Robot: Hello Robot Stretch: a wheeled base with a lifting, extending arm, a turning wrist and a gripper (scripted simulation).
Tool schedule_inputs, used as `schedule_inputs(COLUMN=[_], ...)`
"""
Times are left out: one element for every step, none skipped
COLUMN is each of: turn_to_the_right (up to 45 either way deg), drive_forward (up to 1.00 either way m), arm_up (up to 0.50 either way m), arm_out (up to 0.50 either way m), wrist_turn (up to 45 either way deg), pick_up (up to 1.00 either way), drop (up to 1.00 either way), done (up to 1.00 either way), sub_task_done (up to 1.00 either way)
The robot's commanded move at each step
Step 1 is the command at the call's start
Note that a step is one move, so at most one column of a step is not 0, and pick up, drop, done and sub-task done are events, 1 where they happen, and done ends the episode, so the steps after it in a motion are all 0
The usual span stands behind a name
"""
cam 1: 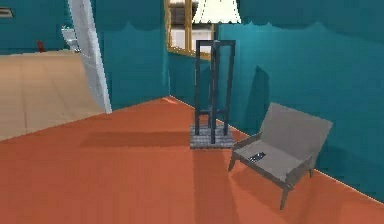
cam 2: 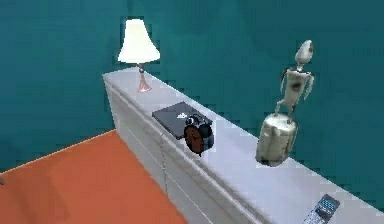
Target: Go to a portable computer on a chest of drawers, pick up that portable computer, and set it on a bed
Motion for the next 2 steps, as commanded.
schedule_inputs(turn_to_the_right=[45.0,15.0], drive_forward=[0.0,0.0], arm_up=[0.0,0.0], arm_out=[0.0,0.0], wrist_turn=[0.0,0.0], pick_up=[0.0,0.0], drop=[0.0,0.0], done=[0.0,0.0], sub_task_done=[0.0,0.0])
